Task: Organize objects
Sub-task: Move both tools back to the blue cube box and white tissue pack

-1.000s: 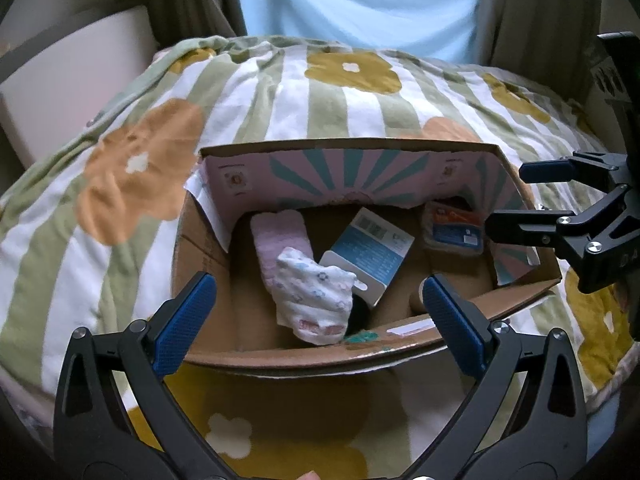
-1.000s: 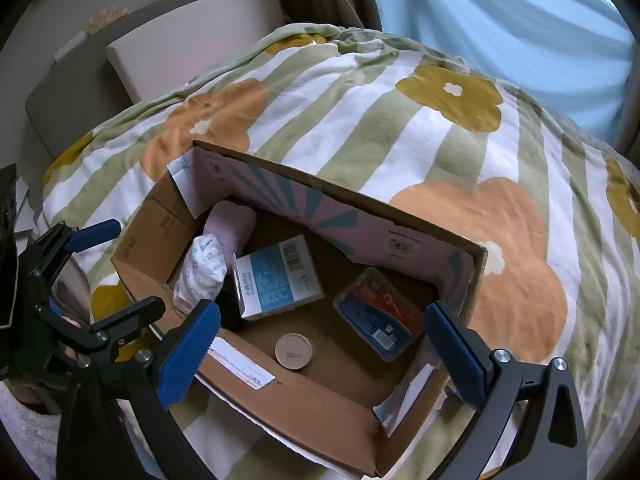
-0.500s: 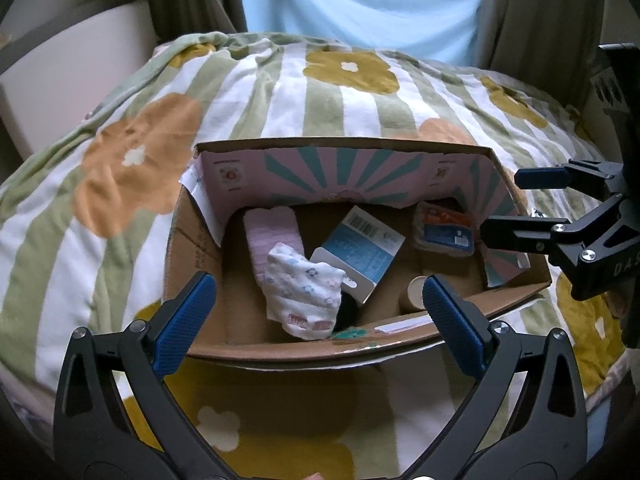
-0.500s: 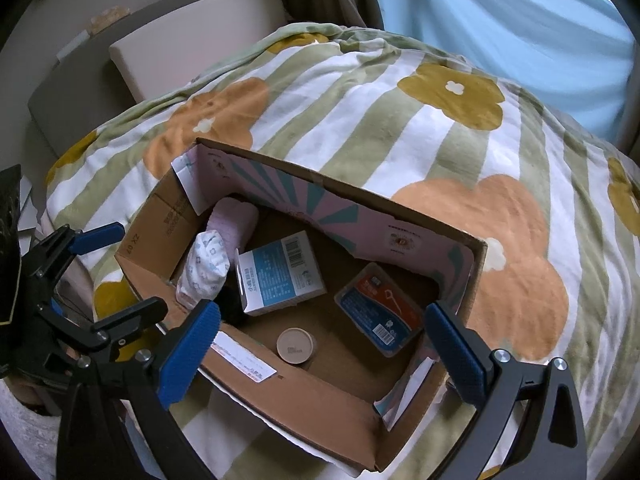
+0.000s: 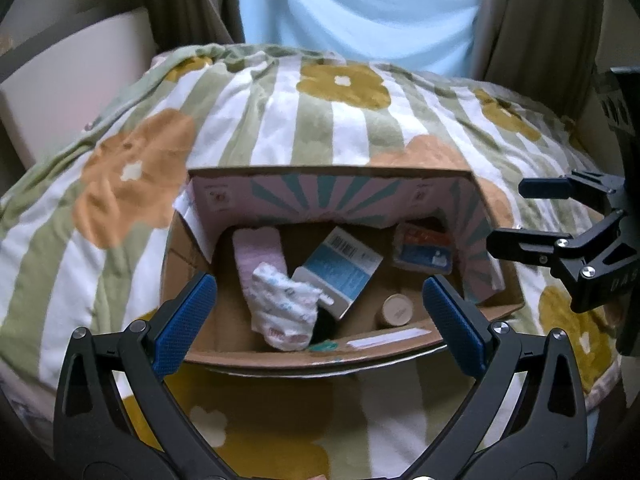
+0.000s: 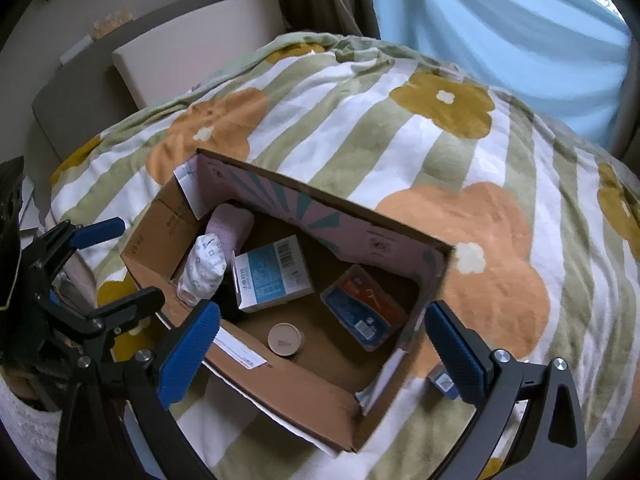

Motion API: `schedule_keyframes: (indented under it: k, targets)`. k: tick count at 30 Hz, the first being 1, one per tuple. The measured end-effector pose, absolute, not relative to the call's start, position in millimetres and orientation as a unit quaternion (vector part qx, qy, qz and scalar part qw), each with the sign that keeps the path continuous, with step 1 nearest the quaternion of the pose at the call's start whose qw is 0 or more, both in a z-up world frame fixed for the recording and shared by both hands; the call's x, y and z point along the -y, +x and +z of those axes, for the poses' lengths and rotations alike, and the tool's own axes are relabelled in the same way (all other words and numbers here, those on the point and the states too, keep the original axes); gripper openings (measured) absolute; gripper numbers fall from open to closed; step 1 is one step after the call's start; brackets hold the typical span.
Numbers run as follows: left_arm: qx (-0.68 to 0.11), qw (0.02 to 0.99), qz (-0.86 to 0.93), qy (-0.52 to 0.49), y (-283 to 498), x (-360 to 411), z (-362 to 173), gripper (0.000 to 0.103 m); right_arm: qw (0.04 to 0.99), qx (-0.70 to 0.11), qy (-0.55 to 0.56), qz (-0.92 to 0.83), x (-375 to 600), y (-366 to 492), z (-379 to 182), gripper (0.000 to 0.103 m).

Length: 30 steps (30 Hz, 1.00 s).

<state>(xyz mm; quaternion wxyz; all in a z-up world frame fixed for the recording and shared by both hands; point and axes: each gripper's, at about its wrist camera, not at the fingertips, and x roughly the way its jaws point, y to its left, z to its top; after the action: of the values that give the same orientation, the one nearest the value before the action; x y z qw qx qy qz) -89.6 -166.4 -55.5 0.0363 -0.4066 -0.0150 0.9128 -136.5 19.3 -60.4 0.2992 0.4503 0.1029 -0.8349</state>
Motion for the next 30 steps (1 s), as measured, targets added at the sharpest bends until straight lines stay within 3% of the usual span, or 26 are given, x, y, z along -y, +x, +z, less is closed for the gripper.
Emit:
schedule_keyframes:
  k: [16,30]
  targets:
    - [-0.008,0.108,0.926,-0.362,-97.8,48.6,10.5,0.103,0.268,-0.085,0.378,-0.882,-130.6,-123.9,21.2,0.102]
    - [0.025,0.137,0.918,-0.371,-96.4,-75.1,-24.6,0.103,0.233,-0.095,0.346,-0.904,-249.8,-114.7,19.7,0.102]
